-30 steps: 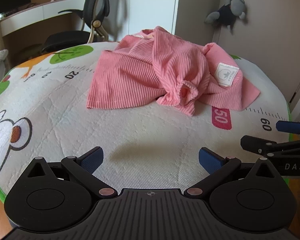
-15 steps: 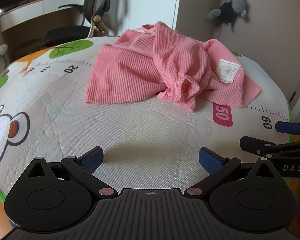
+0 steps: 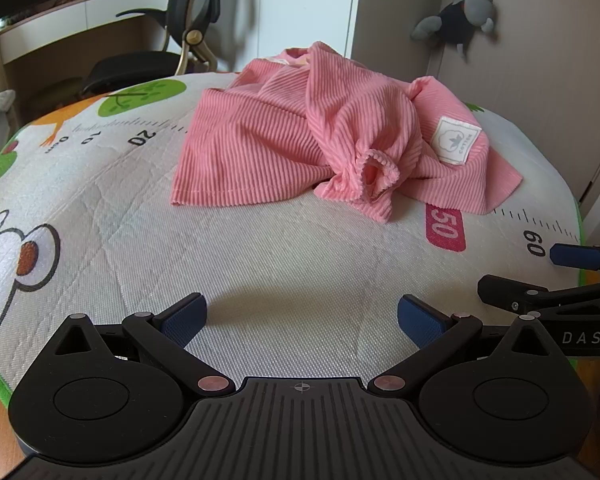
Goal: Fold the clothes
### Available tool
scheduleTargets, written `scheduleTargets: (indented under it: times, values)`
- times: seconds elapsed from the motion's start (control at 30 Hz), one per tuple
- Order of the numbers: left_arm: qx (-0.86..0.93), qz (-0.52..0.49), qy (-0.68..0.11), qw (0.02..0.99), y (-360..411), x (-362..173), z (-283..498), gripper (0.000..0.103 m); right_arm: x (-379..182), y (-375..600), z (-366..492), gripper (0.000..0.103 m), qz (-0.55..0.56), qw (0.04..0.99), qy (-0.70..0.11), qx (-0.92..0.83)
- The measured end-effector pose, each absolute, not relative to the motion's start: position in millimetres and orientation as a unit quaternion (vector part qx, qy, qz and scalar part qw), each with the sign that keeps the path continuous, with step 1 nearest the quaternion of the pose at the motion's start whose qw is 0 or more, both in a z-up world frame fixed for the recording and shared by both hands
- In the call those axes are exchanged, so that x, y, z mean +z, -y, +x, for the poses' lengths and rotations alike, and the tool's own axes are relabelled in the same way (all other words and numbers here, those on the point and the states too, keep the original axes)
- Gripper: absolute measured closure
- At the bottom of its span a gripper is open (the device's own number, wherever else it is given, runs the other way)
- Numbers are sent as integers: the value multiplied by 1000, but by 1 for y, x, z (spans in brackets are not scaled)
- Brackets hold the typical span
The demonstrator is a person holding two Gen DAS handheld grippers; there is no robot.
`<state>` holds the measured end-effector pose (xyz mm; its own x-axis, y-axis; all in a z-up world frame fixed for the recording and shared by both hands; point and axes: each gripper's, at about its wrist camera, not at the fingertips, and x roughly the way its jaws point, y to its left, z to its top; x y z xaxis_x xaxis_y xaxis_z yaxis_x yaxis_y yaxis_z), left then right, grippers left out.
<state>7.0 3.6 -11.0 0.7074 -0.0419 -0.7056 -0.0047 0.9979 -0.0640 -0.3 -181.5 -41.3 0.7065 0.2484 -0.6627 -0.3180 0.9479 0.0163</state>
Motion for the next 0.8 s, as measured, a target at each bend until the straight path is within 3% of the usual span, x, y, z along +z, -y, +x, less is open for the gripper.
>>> scheduleTargets:
  times: [0.8]
  values:
    - [-10,-31,-383,923,-4,-12,7,0,-42,181,1,0,-52,921,-354,153]
